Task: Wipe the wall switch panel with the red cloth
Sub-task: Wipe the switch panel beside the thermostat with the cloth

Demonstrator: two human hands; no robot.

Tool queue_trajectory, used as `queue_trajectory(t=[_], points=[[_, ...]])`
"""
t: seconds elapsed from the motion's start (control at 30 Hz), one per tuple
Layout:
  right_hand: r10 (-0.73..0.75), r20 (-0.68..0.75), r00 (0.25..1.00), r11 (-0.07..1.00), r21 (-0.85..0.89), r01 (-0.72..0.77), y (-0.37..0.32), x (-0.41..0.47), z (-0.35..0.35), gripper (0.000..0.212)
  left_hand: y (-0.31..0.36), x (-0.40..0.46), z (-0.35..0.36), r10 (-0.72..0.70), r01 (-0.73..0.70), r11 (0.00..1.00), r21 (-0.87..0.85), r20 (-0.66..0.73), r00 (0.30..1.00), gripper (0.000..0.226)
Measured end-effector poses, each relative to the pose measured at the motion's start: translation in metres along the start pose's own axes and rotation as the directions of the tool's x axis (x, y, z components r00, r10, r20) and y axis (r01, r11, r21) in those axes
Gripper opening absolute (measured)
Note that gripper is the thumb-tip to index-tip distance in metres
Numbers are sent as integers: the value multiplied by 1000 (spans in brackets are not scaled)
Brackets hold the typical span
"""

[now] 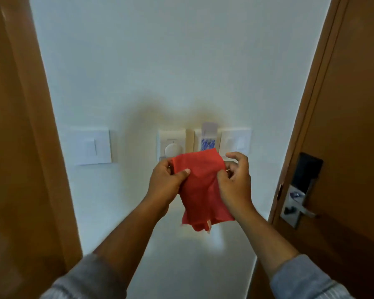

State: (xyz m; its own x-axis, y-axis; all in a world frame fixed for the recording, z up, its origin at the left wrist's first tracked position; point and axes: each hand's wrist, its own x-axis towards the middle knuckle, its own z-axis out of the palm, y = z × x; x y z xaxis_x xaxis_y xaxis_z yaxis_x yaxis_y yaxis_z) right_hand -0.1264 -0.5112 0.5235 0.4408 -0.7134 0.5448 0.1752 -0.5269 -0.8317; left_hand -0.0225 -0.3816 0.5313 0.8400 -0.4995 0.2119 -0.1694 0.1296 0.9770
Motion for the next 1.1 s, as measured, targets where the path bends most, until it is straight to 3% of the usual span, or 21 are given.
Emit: queue_trajectory(t=[0.2,0.37,0.47,0.63,0.8,0.83,0.9,1.0,1.1], points=[[-426,85,901,851,-301,431,56,89,-17,31,11,63,64,134,-102,964,245,-120,984,29],[-556,98,825,772,-306,557,88,130,-6,35,7,97,77,247,-126,883,451,-219,944,23],[-663,85,744,621,-491,610,103,141,7,31,2,107,79,337,-148,787,599,-215,917,28],[-711,229,665,378,-674,635,119,130,36,46,-5,113,83,371,-132,771,623,-271,888,28],[-690,311,654,376,-618,690,113,121,61,57,7,106,83,356,-136,727,673,-200,913,16],[-691,314,650,380,-607,698,111,123,64,61,13,102,80,377,-138,675,725,-179,909,19],[-707,327,628,367,-589,720,110,130,69,73,28,97,70,540,-150,459,875,-141,830,28],[-756,358,548,283,-577,766,111,144,76,91,60,103,48,807,-216,143,966,12,590,39],[-824,446,351,41,-570,821,114,163,81,85,91,135,23,886,-269,-166,949,263,381,44]])
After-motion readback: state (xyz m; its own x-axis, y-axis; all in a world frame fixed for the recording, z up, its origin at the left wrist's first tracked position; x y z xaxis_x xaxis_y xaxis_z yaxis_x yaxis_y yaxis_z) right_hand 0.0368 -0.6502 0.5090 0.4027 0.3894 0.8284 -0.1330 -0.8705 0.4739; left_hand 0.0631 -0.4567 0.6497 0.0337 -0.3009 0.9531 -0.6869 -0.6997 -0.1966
